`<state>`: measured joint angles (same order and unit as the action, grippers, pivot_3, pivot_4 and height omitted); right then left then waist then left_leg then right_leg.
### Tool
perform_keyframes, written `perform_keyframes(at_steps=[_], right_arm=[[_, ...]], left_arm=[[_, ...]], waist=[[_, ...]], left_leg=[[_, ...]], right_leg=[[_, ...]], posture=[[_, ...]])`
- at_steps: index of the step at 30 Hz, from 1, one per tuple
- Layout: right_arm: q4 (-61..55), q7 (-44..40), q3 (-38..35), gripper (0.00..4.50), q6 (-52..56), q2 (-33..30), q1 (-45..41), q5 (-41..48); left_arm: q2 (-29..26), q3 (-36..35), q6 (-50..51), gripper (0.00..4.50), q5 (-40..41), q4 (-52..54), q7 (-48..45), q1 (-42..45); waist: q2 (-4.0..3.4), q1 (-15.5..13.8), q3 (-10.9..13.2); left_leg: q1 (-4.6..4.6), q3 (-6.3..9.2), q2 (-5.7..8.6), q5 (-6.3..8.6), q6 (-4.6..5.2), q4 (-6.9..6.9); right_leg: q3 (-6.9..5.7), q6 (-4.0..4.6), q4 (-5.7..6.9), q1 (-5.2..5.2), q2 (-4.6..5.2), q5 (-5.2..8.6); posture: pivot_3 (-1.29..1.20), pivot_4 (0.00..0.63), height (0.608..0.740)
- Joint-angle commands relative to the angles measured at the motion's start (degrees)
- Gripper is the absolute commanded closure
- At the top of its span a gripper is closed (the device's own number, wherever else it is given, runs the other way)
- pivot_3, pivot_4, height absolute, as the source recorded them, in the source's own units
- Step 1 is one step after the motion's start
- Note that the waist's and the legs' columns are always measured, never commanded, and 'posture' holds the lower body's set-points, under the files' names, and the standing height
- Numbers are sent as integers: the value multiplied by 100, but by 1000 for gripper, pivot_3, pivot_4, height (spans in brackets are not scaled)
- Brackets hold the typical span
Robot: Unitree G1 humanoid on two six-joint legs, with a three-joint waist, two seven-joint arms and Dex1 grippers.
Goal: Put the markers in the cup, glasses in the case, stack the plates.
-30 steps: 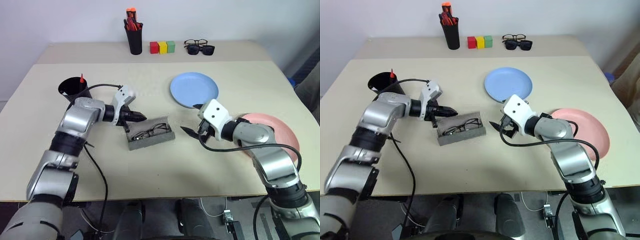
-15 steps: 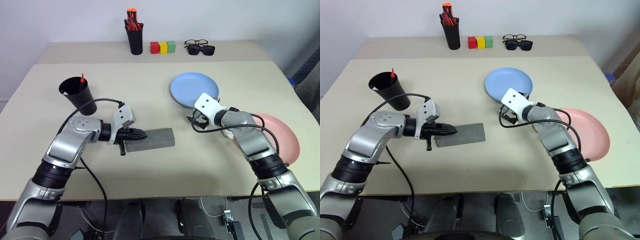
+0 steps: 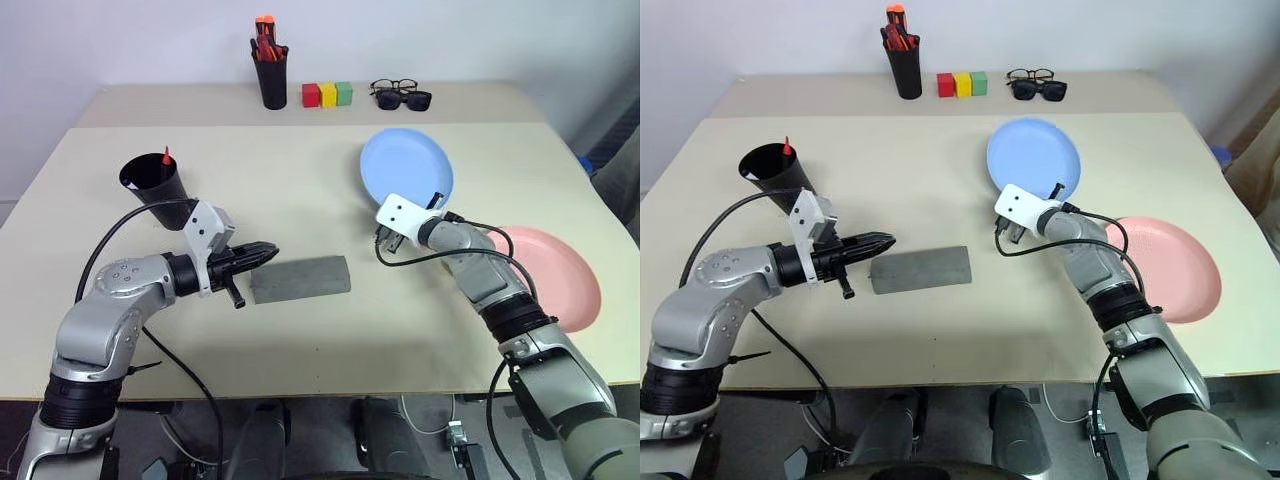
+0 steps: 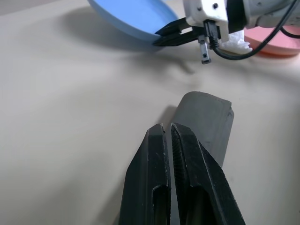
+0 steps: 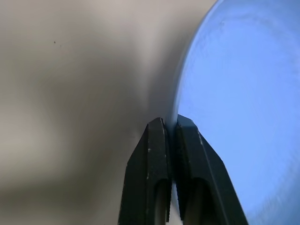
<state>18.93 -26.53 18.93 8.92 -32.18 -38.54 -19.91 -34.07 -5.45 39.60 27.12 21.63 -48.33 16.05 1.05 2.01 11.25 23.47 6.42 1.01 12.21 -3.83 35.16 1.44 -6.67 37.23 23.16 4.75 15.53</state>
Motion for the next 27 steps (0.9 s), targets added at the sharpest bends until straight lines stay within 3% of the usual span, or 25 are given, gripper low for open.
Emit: perform_keyframes(at_steps=[1, 3, 6, 12, 15, 19, 27], right_arm=[[-1252, -338, -444, 4484, 184, -603, 278, -101], [-1927, -599, -779, 4484, 531, -951, 658, 28], [-3322, -1100, -1864, 4484, 1381, -1615, 1787, 277], [-4870, -1753, -3341, 4484, 2372, -2079, 3594, 519], [-5477, -2169, -3657, 3469, 2793, -2058, 4279, 835], [-5615, -1969, -3261, 1502, 2846, -1907, 4222, 873], [-4567, -1125, -2053, 1502, 2482, -1277, 3570, 528]], left_arm=[[195, -25, -138, 4313, 192, 139, 177, 116], [289, 124, -213, 4313, 169, 6, 163, 260], [415, 382, -354, 4313, 140, -515, -71, 629], [538, 858, -871, 4313, -163, -1445, -455, 1133], [601, 1049, -1144, 4313, -307, -1743, -619, 1283], [617, 1062, -1248, 4313, -326, -1846, -666, 1314], [466, 899, -1205, 4313, -288, -1516, -505, 961]], waist=[[0, -22, 0], [-1, -68, 0], [-2, -149, -1], [-4, -73, -3], [-8, -58, -5], [-6, -50, -5], [-4, -118, -5]], left_leg=[[1, 0, 1, 0, 0, 0], [2, -1, 1, 0, 0, 0], [2, 1, 2, 0, 1, -1], [-5, -3, 3, 1, 2, 7], [-13, -6, -5, 1, 3, 5], [-15, -10, -7, 1, 3, 12], [-11, -5, -4, 1, 2, 9]], right_leg=[[0, 0, -1, 0, 1, 0], [0, 0, -3, 0, 2, 0], [-2, -1, -5, -3, 1, 1], [-1, -2, -10, -15, 2, 1], [1, 0, -4, -16, -7, 1], [2, 0, -8, -23, -6, 1], [0, -1, -15, -25, -2, 2]], posture=[[0, 150, 740], [0, 150, 740], [0, 150, 740], [0, 150, 740], [0, 150, 740], [0, 150, 740], [0, 150, 740]])
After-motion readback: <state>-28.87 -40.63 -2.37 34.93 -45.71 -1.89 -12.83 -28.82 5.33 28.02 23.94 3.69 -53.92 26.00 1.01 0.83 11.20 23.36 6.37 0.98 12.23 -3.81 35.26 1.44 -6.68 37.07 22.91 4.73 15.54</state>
